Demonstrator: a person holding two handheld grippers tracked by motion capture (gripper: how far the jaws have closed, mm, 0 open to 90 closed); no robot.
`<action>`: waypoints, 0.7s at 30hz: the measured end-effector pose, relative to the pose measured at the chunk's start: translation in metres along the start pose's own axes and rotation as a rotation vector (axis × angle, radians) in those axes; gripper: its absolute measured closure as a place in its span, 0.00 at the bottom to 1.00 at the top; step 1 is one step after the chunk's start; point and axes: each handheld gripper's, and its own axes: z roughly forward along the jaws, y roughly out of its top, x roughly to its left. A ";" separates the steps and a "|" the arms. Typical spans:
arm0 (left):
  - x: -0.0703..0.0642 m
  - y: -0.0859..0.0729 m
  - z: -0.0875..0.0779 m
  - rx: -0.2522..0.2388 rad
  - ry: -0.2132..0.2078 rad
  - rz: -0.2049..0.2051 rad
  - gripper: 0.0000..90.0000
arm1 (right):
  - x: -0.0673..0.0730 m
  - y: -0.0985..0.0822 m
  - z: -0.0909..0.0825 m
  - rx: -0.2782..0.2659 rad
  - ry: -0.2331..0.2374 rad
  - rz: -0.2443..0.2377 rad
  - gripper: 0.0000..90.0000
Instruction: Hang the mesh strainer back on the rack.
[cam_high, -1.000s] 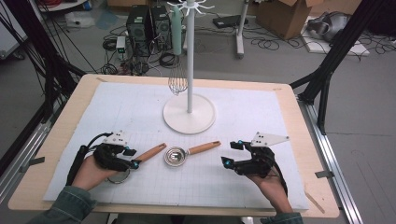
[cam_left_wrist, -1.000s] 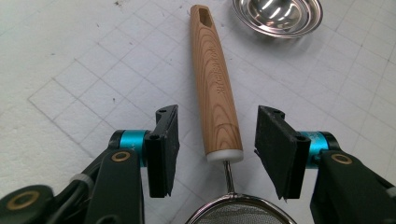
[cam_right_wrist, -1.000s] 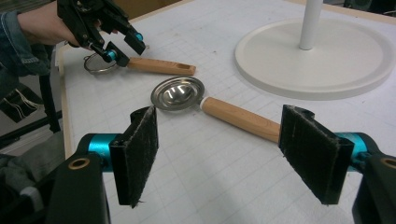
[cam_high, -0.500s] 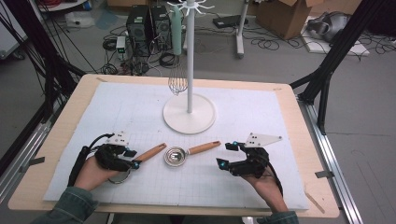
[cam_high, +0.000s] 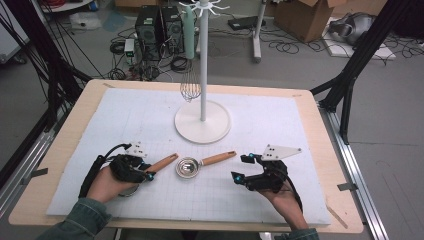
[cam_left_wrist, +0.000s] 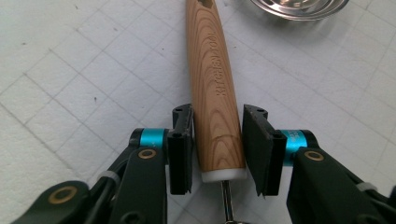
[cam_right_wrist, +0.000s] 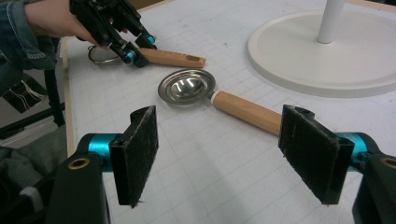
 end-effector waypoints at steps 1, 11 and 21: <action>-0.001 0.000 0.000 0.000 0.003 -0.001 0.73 | 0.000 0.000 0.000 0.001 -0.001 -0.002 0.31; -0.004 0.004 0.001 0.028 0.031 0.007 0.76 | 0.003 -0.004 0.005 0.012 0.001 -0.013 0.31; -0.005 0.005 0.000 0.036 0.038 0.018 0.76 | 0.002 -0.006 0.003 0.013 -0.007 -0.010 0.31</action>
